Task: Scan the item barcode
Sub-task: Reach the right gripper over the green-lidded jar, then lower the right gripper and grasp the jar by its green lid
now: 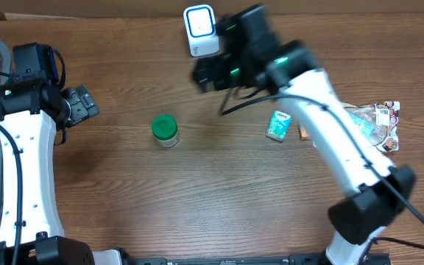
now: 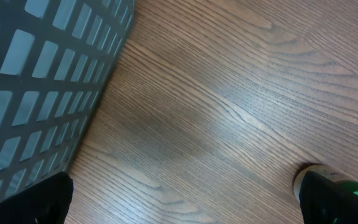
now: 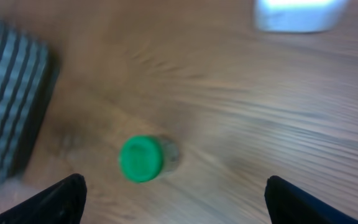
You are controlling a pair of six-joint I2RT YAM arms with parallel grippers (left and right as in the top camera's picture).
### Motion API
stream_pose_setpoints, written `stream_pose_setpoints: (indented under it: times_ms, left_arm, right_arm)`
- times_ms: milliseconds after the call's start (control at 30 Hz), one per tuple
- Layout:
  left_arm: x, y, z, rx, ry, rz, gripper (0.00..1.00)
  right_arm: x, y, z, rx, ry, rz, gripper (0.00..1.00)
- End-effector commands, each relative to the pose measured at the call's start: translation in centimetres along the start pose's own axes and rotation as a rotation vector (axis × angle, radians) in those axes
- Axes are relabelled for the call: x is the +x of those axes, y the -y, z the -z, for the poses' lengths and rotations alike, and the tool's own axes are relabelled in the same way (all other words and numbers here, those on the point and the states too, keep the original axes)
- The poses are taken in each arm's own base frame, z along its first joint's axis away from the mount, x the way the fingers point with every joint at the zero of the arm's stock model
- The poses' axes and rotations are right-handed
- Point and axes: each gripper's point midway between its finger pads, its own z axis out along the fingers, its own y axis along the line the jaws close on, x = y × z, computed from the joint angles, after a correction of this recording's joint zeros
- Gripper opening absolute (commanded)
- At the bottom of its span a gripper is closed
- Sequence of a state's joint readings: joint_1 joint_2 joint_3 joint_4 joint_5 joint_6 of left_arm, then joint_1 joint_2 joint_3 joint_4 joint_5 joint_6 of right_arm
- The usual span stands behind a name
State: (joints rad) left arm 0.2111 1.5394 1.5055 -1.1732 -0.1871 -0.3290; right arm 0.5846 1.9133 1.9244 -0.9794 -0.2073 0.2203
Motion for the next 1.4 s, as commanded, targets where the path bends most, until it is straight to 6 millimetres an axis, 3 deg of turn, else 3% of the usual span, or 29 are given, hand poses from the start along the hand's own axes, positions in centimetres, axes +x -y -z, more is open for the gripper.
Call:
stream_pose_setpoints:
  times_ms: [0, 67, 233, 400, 567, 733, 867, 1200, 1367]
  left_arm:
    - [-0.1, 0.2, 0.1, 0.007, 0.004, -0.02, 1.0]
    - [-0.1, 0.2, 0.1, 0.007, 0.004, -0.02, 0.99]
    - [-0.1, 0.1, 0.1, 0.007, 0.004, -0.019, 1.0]
    - [-0.1, 0.2, 0.1, 0.007, 0.004, -0.019, 1.0]
    - [-0.1, 0.2, 0.1, 0.007, 0.004, -0.02, 1.0]
    - [-0.1, 0.2, 0.1, 0.007, 0.004, -0.02, 0.99]
    - [-0.1, 0.1, 0.1, 0.007, 0.004, -0.019, 0.99]
    - [-0.1, 0.2, 0.1, 0.007, 0.004, -0.019, 1.0]
    - [-0.1, 0.1, 0.1, 0.006, 0.004, -0.019, 1.0]
  right_arm:
    - [1.2, -1.3, -4.0, 0.025, -0.042, 0.027, 0.96]
    - [2.6, -2.4, -7.1, 0.015, -0.084, 0.052, 0.95]
    - [4.9, -4.0, -10.6, -0.036, -0.148, 0.193, 0.91]
    - [6.9, -6.1, -12.0, -0.124, -0.195, 0.383, 0.9]
    - [8.4, -7.0, -13.5, -0.142, -0.217, 0.515, 0.9]
    - [9.5, -5.0, -15.5, -0.025, -0.252, 0.557, 0.91]
    - [9.1, -3.7, -16.3, 0.047, -0.241, 0.578, 0.92]
    - [9.0, -3.9, -16.5, 0.043, -0.234, 0.588, 0.93]
    - [8.5, -4.2, -15.6, 0.045, -0.222, 0.564, 0.93]
